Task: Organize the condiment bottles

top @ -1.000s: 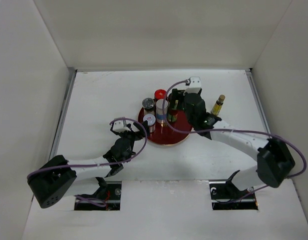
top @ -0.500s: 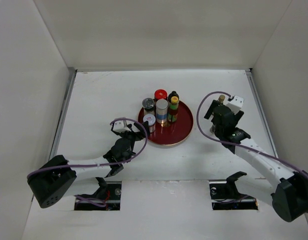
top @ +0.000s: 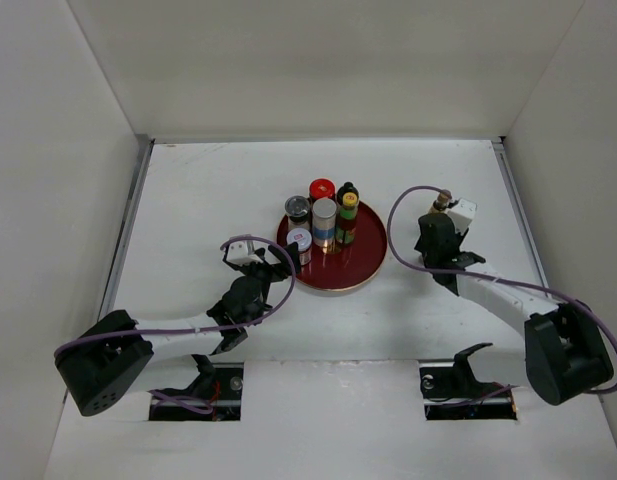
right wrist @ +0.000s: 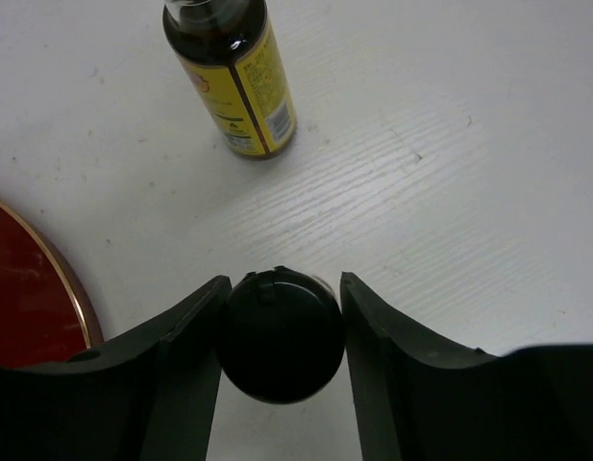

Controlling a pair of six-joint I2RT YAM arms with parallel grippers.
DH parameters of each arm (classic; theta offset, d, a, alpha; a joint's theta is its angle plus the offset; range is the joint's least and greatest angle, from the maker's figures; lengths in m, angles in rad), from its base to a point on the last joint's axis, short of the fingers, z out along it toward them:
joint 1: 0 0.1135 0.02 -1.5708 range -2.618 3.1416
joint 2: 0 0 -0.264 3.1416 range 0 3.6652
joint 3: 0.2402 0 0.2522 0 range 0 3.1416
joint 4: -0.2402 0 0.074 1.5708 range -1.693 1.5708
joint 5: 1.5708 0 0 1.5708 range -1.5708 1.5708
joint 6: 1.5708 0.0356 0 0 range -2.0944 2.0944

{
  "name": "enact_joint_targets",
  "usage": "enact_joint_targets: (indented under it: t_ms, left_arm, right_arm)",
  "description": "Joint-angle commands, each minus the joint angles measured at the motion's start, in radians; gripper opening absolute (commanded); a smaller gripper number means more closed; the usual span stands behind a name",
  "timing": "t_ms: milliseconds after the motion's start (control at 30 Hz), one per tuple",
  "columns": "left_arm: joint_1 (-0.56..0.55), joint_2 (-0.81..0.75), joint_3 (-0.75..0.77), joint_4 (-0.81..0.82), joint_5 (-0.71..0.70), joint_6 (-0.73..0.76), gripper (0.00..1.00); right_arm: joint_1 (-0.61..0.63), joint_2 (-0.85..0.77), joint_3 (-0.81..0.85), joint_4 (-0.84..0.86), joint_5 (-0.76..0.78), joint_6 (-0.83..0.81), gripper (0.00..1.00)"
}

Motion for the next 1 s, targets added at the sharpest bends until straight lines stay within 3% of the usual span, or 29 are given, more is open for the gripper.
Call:
enact_joint_targets:
  t_ms: [0, 100, 233, 333, 467, 600, 867, 967]
  left_arm:
    - [0.0, -0.005, 0.009, 0.048, 0.012, -0.013, 1.0]
    - [0.006, -0.004, 0.007, 0.048, 0.012, -0.013, 1.0]
    - [0.009, -0.016, 0.004, 0.048, 0.003, -0.013, 1.0]
    - [0.027, 0.005, 0.006, 0.048, 0.003, -0.015, 1.0]
    - [0.034, 0.006, 0.01, 0.036, 0.0, -0.023, 1.0]
    - [0.047, -0.007, 0.003, 0.032, 0.003, -0.026, 1.0]
    - [0.058, -0.02, -0.003, 0.025, 0.011, -0.032, 1.0]
    - [0.061, -0.024, -0.005, 0.022, 0.001, -0.032, 1.0]
  right_arm:
    - [-0.004, 0.017, 0.017, 0.089, 0.003, 0.006, 0.48]
    - [0.007, -0.024, 0.015, 0.085, 0.061, -0.01, 0.36]
    - [0.144, -0.149, 0.06, 0.016, 0.067, -0.03, 0.34]
    - [0.29, -0.157, 0.113, -0.009, 0.043, -0.023, 0.34]
    - [0.465, -0.033, 0.204, 0.048, 0.037, -0.008, 0.36]
    - [0.557, 0.131, 0.281, 0.146, 0.018, -0.023, 0.36]
    - [0.605, 0.372, 0.37, 0.204, 0.024, -0.066, 0.4]
    - [0.61, 0.4, 0.365, 0.201, 0.026, -0.066, 0.52]
